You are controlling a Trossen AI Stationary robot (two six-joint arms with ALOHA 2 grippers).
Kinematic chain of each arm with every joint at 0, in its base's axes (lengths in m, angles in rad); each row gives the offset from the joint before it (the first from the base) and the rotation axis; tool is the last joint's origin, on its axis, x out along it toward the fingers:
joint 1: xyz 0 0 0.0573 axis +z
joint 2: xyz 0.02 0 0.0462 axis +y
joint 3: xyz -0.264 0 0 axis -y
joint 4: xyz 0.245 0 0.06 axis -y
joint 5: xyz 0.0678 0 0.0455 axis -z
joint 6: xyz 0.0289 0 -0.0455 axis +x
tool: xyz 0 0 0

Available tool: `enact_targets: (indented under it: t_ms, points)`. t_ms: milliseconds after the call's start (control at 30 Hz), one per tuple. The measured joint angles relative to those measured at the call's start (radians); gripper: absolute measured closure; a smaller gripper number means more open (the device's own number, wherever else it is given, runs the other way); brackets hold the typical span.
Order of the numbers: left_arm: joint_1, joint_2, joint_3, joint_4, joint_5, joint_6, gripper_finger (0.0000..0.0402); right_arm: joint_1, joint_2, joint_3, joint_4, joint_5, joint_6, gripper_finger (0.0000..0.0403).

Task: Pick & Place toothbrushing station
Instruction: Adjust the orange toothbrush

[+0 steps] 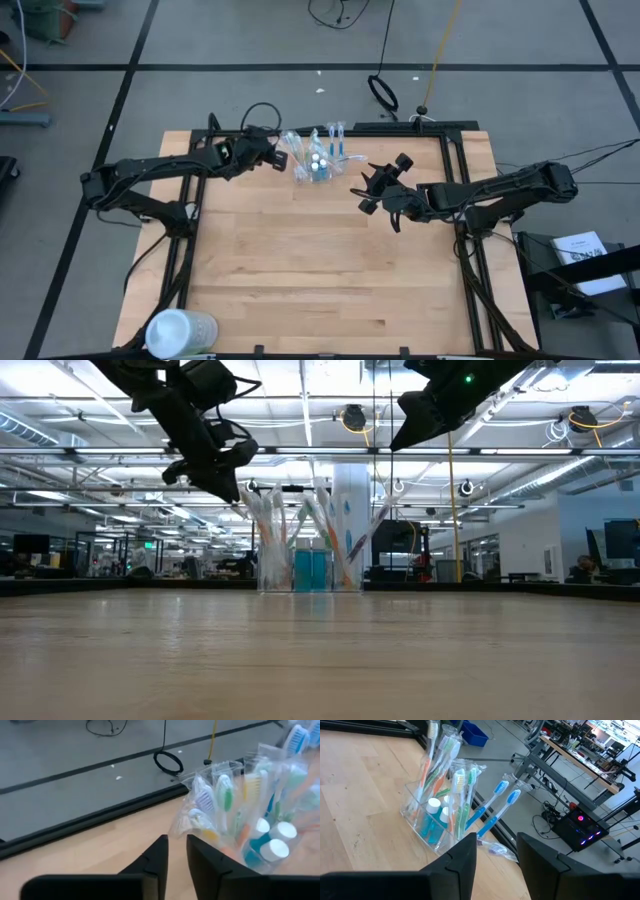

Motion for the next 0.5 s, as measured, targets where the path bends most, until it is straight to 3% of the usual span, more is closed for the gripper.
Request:
enact_targets:
  t_ms: [333,500]
  points:
    - [-0.032,0.008,0.0,0.095,0.077,0.131,0.0394,0.0,0.0,0.0,0.0,0.0,0.0,0.0273]
    - [-0.04,0.046,0.002,0.175,0.127,0.173,0.0387,0.0,0.0,0.0,0.0,0.0,0.0,0.0273]
